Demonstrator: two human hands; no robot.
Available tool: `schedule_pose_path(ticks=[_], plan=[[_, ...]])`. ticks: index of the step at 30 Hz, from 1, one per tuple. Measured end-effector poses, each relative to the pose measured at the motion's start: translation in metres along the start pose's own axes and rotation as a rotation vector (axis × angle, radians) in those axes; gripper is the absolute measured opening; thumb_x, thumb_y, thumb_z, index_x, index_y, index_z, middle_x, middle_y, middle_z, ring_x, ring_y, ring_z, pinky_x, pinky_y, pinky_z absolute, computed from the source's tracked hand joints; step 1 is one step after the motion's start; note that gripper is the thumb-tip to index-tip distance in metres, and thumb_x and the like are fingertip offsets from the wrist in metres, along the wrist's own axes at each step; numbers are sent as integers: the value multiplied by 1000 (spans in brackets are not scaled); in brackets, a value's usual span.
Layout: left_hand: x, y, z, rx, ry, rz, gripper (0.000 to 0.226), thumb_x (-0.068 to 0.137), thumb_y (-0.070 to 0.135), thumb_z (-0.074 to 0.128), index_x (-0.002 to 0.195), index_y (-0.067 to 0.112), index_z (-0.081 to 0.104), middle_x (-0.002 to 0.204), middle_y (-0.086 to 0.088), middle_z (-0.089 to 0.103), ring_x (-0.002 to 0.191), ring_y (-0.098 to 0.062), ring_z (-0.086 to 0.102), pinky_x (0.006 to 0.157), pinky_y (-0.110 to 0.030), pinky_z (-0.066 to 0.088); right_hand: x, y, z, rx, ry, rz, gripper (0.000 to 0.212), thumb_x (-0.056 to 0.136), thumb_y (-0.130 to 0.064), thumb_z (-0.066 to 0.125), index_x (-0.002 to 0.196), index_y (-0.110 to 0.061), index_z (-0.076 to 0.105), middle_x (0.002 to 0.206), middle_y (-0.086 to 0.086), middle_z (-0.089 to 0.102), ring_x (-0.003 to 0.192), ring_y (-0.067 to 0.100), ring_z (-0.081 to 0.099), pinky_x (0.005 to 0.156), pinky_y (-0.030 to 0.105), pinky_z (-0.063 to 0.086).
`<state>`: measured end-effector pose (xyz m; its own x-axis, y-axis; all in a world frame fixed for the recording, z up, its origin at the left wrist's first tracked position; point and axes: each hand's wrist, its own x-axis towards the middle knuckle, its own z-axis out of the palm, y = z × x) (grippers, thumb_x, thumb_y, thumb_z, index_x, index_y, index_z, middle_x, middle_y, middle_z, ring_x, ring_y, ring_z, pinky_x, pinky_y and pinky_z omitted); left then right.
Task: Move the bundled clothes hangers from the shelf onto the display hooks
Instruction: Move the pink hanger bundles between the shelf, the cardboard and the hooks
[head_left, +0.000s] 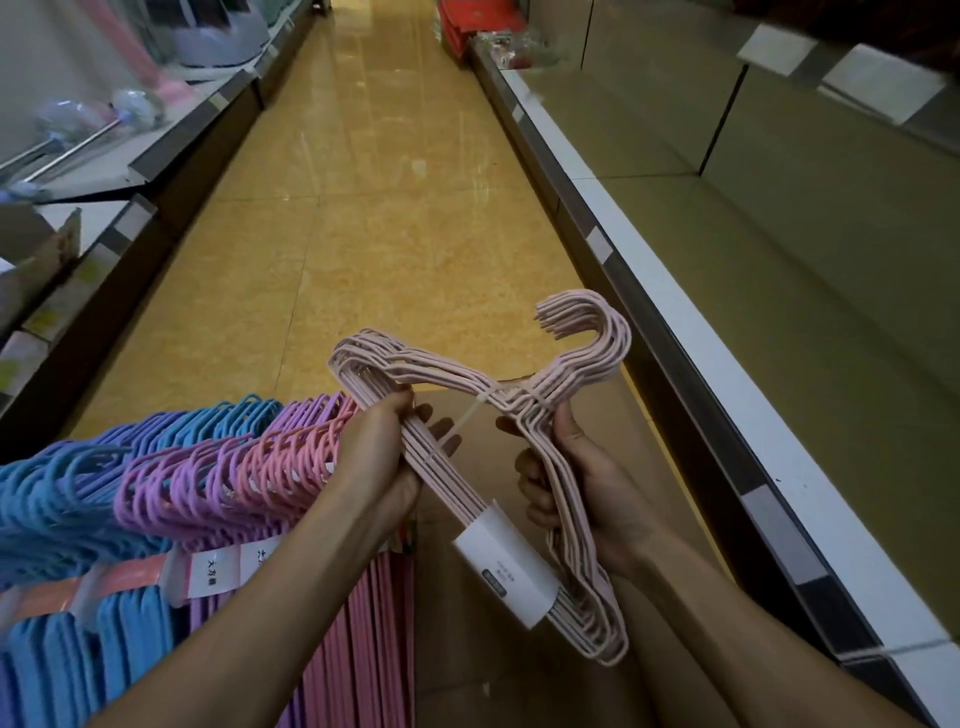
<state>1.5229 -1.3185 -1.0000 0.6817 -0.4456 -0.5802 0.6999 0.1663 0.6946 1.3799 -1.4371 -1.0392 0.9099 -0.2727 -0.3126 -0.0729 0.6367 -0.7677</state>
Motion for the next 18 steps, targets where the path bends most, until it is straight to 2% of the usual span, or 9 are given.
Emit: schedule_pose_path(ticks=[2,4,6,9,11,13,16,18], plan=[[-1,1,1,-19,38,15,14,102,12,45,98,6,57,80,-8,50,75,-24,58,81,-47,53,-2,-8,5,-95,21,-18,54,86,-58,61,114,-12,62,82,6,54,64,14,47,54,25,37],[-1,2,1,-23,47,34,15,102,12,44,95,6,55,80,-8,50,77,-24,57,87,-50,51,-5,-19,12,-294,49,-39,41,83,-50,64,108,-19,65,92,6,58,74,16,54,64,30,45],[-1,4,3,-32,49,51,12,102,13,44,99,6,53,81,-7,51,78,-23,59,89,-49,50,-7,-29,18,-597,69,-39,36,80,-43,70,111,-26,63,95,4,60,82,17,58,73,33,52],[-2,6,6,-51,58,103,12,103,12,44,98,8,55,81,-8,51,73,-22,58,88,-49,51,-2,-35,28,-929,168,-70,29,86,-17,71,110,-23,56,103,12,61,92,25,64,84,43,59],[-4,7,9,-57,70,128,15,104,12,44,93,10,55,82,-8,52,71,-22,57,92,-50,51,2,-32,32,-983,270,-111,23,89,-9,64,108,-19,57,105,19,63,95,35,64,83,54,57],[-6,9,11,-61,70,139,15,103,13,45,94,11,56,84,-9,54,73,-22,58,95,-53,50,6,-29,35,-984,361,-142,15,91,-11,60,104,-18,59,103,22,64,96,39,64,79,57,56],[-9,16,11,-70,65,141,11,103,11,45,100,9,56,88,-10,57,74,-20,61,94,-50,52,10,-32,38,-970,417,-173,11,91,-15,61,101,-20,62,96,20,65,82,35,65,76,57,55],[-14,24,11,-67,55,152,11,103,9,45,98,9,55,93,-12,58,78,-21,63,88,-46,55,11,-39,45,-977,404,-199,9,91,-15,60,98,-21,62,93,23,64,71,28,58,73,57,55]])
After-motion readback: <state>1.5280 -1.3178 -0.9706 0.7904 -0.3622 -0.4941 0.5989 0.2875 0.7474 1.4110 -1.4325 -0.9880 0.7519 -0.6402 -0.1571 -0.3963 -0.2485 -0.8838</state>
